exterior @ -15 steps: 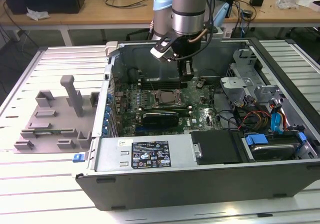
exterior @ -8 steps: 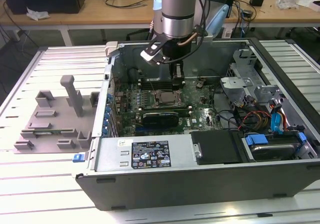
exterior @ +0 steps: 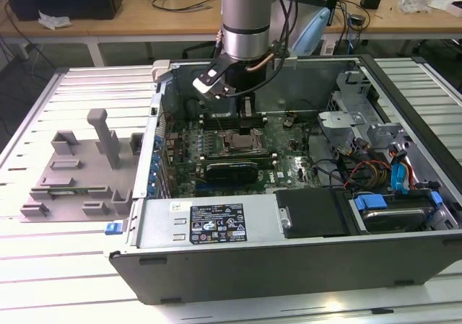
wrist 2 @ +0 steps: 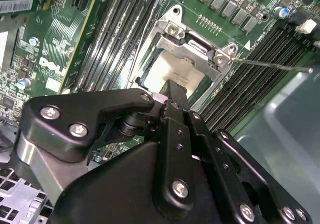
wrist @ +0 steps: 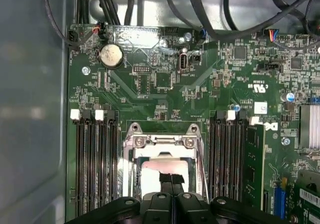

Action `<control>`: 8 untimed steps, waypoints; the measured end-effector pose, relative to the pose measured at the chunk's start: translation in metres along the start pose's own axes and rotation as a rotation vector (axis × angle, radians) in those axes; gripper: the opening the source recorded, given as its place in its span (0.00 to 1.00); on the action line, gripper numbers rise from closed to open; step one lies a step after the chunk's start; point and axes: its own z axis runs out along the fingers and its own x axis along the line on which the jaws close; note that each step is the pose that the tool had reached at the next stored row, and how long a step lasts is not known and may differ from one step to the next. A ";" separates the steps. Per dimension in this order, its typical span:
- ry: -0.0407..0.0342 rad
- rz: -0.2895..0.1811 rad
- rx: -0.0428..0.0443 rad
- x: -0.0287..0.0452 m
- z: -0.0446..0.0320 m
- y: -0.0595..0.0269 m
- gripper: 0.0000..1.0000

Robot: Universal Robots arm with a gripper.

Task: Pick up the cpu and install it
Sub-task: 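Close the cpu cover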

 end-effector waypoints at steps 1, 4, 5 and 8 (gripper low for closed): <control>0.0000 0.000 0.0000 0.0000 0.0000 0.0000 0.11; 0.0007 -0.033 -0.0021 0.0000 0.0001 -0.0001 0.11; 0.0009 -0.055 -0.0033 0.0000 0.0001 -0.0001 0.11; 0.0016 -0.110 -0.0065 0.0000 0.0001 -0.0001 0.11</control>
